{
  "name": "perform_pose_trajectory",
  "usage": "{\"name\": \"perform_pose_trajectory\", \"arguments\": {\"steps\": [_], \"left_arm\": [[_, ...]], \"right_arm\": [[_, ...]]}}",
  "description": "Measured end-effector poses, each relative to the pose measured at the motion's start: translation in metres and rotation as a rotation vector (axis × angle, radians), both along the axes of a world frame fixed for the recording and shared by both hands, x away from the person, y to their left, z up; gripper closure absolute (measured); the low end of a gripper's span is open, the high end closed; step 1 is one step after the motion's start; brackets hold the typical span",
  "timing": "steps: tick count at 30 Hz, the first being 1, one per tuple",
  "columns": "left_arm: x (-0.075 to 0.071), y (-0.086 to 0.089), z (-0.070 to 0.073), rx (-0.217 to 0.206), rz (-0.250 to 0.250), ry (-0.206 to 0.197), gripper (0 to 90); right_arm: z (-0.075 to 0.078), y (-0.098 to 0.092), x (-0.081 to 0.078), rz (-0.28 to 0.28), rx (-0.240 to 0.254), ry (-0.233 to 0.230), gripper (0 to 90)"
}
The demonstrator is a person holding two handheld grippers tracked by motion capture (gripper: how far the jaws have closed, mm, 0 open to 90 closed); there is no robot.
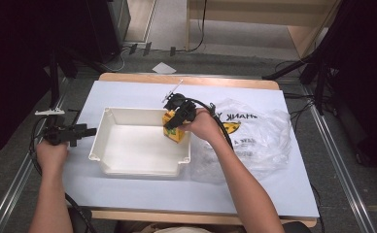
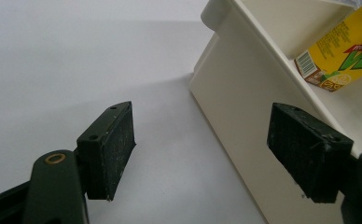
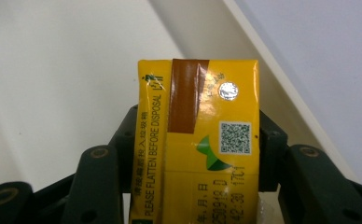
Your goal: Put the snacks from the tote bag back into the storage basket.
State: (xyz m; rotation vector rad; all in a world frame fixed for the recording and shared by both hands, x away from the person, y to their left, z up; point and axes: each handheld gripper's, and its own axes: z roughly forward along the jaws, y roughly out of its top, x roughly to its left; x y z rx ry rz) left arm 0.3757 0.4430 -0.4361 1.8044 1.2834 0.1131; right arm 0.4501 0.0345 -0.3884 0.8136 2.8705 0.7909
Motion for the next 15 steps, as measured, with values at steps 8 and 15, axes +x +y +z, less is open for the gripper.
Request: {"name": "perform_pose_trajectory", "arguments": {"steps": [8,15], "left_arm": [[0.000,0.000,0.000,0.000,0.001,0.001,24.4],[0.000,-0.001,0.000,0.000,0.003,0.002,24.4]], "right_arm": [[0.013,-0.006,-0.004,-0.012,0.013,0.001,48.2],[0.033,-0.020,-0.012,-0.020,0.063,-0.018,48.0]]}}
